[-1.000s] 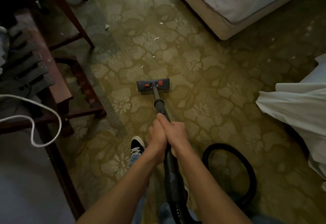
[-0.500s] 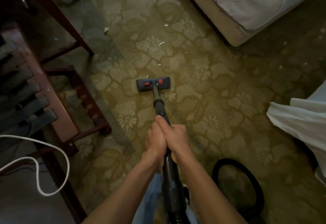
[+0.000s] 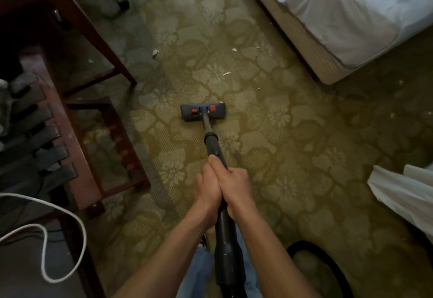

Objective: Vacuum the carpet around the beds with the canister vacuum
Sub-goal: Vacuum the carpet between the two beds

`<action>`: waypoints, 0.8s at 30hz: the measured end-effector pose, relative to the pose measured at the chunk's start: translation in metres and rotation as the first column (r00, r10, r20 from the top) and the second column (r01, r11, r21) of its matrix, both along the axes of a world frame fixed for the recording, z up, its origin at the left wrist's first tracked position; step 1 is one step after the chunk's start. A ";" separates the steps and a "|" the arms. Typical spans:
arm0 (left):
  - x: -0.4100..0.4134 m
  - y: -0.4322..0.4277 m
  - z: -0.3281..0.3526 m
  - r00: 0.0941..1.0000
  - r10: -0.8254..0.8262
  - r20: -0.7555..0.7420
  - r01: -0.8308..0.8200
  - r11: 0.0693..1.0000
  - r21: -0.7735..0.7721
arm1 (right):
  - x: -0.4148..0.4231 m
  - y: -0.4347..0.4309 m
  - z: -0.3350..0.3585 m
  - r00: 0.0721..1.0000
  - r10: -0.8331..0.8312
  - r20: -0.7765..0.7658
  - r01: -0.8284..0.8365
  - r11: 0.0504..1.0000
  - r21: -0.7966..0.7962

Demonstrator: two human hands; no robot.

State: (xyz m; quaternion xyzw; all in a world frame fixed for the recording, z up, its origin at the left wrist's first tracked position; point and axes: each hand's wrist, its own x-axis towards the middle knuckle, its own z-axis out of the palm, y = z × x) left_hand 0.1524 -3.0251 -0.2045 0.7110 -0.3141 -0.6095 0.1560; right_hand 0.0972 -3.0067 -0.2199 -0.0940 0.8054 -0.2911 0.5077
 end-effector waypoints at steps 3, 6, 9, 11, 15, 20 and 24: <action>-0.027 -0.009 0.004 0.999 0.039 -0.031 -0.037 0.999 0.037 | -0.026 -0.008 -0.003 1.000 -0.007 0.009 0.007 1.000 0.002; -0.055 -0.018 0.005 0.997 0.061 -0.046 -0.058 0.995 0.075 | -0.055 -0.016 -0.006 1.000 -0.017 0.000 0.017 1.000 0.007; -0.084 -0.028 0.005 0.995 0.078 -0.062 -0.070 0.991 0.115 | -0.082 -0.026 -0.008 1.000 -0.023 -0.006 0.024 1.000 0.015; -0.099 -0.036 0.004 0.994 0.091 -0.056 -0.084 0.989 0.121 | -0.099 -0.034 -0.008 0.999 -0.037 -0.003 0.037 0.999 0.012; -0.116 -0.044 0.006 0.996 0.075 -0.050 -0.069 0.991 0.111 | -0.115 -0.042 -0.005 0.999 -0.048 -0.012 0.047 0.999 -0.015; -0.112 -0.049 0.011 0.996 0.078 -0.041 -0.073 0.992 0.106 | -0.112 -0.046 -0.001 0.999 -0.036 0.020 0.036 0.999 -0.017; -0.097 -0.046 0.016 0.999 0.044 0.002 -0.044 0.995 0.084 | -0.096 -0.042 0.001 0.999 -0.034 0.041 0.034 0.999 0.005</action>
